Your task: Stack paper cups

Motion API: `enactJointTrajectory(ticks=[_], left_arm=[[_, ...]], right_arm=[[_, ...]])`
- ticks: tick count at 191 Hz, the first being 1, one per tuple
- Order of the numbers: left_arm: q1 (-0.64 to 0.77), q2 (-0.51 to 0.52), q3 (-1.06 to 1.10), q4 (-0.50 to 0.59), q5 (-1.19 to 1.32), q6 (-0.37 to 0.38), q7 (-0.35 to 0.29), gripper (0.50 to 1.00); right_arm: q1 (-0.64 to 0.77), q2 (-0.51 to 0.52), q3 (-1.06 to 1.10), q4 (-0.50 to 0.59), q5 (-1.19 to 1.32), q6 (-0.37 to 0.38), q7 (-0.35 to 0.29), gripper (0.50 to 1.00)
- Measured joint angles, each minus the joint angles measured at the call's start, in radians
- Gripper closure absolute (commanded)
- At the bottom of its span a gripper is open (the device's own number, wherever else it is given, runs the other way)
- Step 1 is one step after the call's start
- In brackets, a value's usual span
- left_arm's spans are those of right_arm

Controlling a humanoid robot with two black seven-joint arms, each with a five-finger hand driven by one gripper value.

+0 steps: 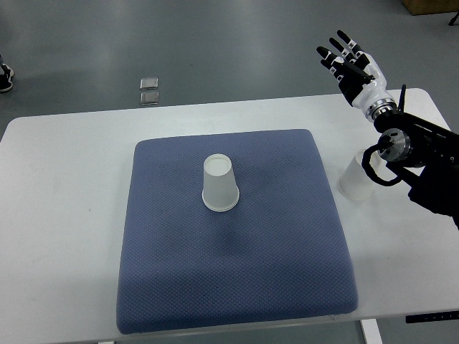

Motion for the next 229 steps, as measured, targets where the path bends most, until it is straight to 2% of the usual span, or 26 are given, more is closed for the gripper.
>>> enactJointTrajectory(ticks=[70, 118, 180, 205, 229], left_arm=[[0.001, 0.0, 0.0, 0.0, 0.0, 0.0, 0.0, 0.5], [0.0, 0.0, 0.0, 0.0, 0.0, 0.0, 0.0, 0.5], [0.001, 0.0, 0.0, 0.0, 0.0, 0.0, 0.0, 0.5], [0.001, 0.0, 0.0, 0.0, 0.0, 0.0, 0.0, 0.5], [0.001, 0.0, 0.0, 0.0, 0.0, 0.0, 0.0, 0.5]], right_arm=[[0.031, -0.005, -0.002, 0.013, -0.005, -0.028, 0.0, 0.587], [0.066, -0.049, -0.018, 0.021, -0.049, -0.035, -0.008, 0.587], [0.161, -0.156, -0.108, 0.023, -0.408, -0.083, -0.012, 0.587], [0.225, -0.212, -0.258, 0.04, -0.536, -0.066, -0.012, 0.587], [0.284, -0.3, -0.38, 0.12, -0.665, -0.03, -0.012, 0.587]])
